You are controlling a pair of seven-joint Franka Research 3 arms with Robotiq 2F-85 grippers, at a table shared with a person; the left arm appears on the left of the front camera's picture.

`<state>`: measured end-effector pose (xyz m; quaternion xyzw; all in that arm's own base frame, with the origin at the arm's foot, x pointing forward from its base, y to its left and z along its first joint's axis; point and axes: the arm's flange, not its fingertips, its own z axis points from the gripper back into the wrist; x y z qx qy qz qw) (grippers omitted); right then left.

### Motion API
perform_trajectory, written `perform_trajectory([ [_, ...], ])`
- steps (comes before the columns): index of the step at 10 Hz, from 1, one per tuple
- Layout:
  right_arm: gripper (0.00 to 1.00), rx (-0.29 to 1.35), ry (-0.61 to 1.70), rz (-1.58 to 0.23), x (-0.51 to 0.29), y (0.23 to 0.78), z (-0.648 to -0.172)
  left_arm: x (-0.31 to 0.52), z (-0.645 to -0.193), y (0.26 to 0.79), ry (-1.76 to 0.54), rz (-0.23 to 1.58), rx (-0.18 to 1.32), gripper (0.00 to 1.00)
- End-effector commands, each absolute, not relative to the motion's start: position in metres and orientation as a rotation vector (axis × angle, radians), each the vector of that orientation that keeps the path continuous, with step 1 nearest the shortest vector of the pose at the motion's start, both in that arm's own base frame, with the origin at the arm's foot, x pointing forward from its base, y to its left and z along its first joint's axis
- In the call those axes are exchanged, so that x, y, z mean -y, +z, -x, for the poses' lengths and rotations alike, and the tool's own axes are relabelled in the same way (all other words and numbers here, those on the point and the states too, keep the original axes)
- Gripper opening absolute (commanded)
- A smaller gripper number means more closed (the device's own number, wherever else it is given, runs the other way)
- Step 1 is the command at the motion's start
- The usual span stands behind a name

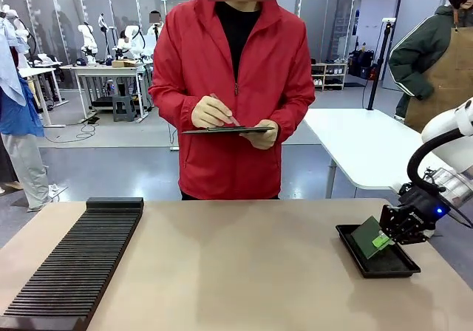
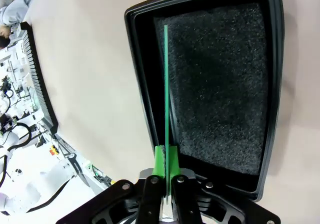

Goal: Inspect the PCB.
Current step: Place the Blank PCB in the ESD tray.

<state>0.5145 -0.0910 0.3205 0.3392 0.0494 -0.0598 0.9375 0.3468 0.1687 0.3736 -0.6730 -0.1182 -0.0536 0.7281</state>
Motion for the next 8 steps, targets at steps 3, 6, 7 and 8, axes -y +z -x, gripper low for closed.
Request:
perform_trajectory([
  [3, 0.26, -0.083, -0.094, -0.63, 0.079, 0.314, -0.511, -0.169, -0.346, 0.375, -0.122, 1.479, 0.259, 1.0],
  [6, 0.61, -0.051, -0.121, -0.574, 0.074, 0.316, -0.5, -0.169, -0.346, 0.375, -0.122, 1.479, 0.259, 1.0],
  [7, 0.78, -0.038, -0.122, -0.545, 0.069, 0.319, -0.494, -0.169, -0.346, 0.375, -0.122, 1.479, 0.259, 1.0],
  [8, 0.86, -0.018, -0.13, -0.5, 0.065, 0.323, -0.491, -0.169, -0.346, 0.375, -0.122, 1.479, 0.259, 1.0],
])
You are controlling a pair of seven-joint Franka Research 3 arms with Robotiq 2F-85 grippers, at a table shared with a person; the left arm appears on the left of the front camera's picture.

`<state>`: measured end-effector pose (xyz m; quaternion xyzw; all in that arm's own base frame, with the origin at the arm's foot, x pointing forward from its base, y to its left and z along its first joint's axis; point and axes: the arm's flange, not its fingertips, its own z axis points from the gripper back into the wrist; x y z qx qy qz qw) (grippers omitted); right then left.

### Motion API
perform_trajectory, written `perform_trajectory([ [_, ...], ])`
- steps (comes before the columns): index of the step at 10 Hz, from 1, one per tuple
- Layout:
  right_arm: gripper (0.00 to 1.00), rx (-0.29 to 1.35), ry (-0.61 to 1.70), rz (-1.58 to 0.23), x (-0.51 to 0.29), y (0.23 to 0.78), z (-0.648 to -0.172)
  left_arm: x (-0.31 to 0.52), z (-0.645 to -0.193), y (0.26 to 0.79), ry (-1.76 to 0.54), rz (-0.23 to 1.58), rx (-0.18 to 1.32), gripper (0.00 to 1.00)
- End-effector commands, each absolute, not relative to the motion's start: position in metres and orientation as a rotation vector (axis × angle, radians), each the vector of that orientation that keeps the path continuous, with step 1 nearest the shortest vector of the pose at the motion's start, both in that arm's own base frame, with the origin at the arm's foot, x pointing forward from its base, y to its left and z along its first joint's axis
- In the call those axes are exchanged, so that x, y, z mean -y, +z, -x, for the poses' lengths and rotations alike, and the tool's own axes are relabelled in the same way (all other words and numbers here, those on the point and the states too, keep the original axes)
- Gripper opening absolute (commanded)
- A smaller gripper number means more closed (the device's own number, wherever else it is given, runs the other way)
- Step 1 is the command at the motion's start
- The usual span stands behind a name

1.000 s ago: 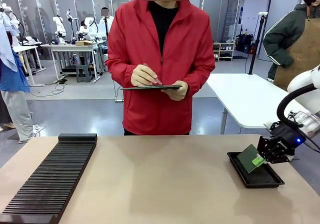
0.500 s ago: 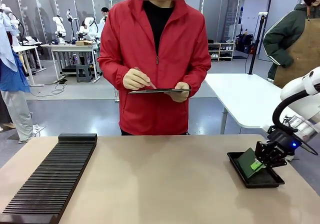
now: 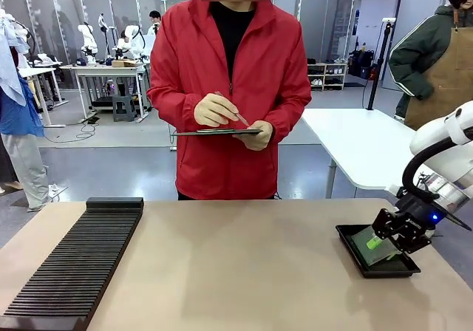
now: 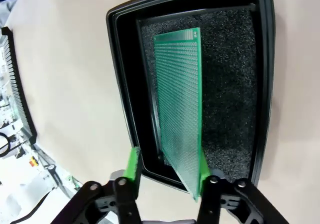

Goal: Inspect the PCB.
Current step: Place the Blank PCB in the ESD tray.

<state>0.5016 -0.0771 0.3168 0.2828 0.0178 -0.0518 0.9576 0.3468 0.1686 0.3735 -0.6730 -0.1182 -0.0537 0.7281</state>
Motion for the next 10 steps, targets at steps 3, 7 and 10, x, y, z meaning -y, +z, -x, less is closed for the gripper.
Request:
perform_trajectory([
  [3, 1.0, 0.07, -0.19, -0.407, 0.053, 0.331, -0.484, -0.169, -0.346, 0.375, -0.122, 1.479, 0.259, 1.0],
  [7, 1.0, 0.128, -0.221, -0.323, 0.043, 0.343, -0.481, -0.169, -0.346, 0.375, -0.122, 1.479, 0.259, 1.0],
  [10, 1.0, 0.142, -0.218, -0.299, 0.039, 0.352, -0.477, -0.169, -0.346, 0.375, -0.122, 1.479, 0.259, 1.0],
])
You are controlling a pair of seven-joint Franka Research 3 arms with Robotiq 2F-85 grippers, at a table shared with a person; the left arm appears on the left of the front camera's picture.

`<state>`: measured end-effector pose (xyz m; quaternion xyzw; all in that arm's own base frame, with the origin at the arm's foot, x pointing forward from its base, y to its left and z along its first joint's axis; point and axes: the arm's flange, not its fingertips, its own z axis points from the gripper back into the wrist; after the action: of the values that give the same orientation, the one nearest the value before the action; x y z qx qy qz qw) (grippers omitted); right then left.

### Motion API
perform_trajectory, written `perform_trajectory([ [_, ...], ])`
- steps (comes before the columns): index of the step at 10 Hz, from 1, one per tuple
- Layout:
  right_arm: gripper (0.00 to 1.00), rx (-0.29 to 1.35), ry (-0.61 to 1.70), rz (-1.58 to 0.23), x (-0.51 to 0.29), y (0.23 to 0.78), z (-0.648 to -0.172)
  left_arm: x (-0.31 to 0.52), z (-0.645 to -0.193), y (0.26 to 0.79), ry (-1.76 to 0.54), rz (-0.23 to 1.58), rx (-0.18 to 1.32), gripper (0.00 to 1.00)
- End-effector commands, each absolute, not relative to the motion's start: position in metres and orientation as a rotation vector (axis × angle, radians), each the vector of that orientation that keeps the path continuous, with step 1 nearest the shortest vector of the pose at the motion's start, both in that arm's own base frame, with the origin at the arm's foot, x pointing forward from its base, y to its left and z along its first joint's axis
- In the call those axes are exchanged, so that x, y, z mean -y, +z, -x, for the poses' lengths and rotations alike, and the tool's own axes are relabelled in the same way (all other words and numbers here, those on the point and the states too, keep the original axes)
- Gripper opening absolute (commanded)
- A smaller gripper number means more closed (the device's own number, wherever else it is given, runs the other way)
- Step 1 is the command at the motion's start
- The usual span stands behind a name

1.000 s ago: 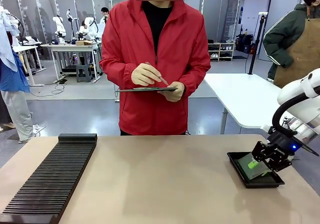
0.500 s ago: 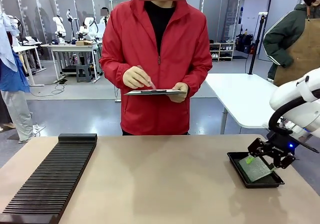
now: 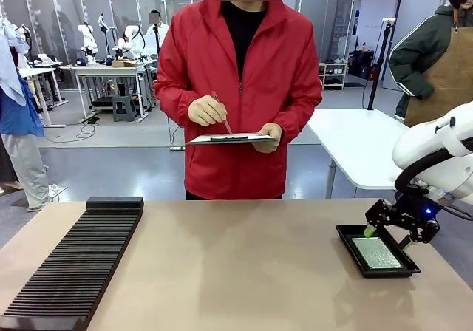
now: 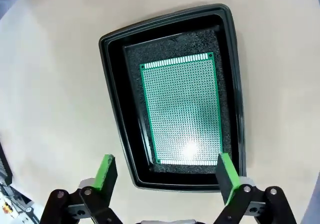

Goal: Inspect the PCB.
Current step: Place the Blank PCB in the ESD tray.

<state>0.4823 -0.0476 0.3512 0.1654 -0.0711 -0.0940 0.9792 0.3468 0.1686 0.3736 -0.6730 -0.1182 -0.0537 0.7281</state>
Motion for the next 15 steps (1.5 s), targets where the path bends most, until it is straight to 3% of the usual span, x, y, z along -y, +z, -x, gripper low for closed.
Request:
perform_trajectory([
  [1, 1.0, 0.107, -0.221, -0.283, 0.038, 0.347, -0.479, -0.169, -0.346, 0.375, -0.122, 1.479, 0.259, 1.0],
  [15, 1.0, 0.112, -0.147, -0.373, 0.061, 0.346, -0.483, -0.169, -0.346, 0.375, -0.122, 1.479, 0.259, 1.0],
])
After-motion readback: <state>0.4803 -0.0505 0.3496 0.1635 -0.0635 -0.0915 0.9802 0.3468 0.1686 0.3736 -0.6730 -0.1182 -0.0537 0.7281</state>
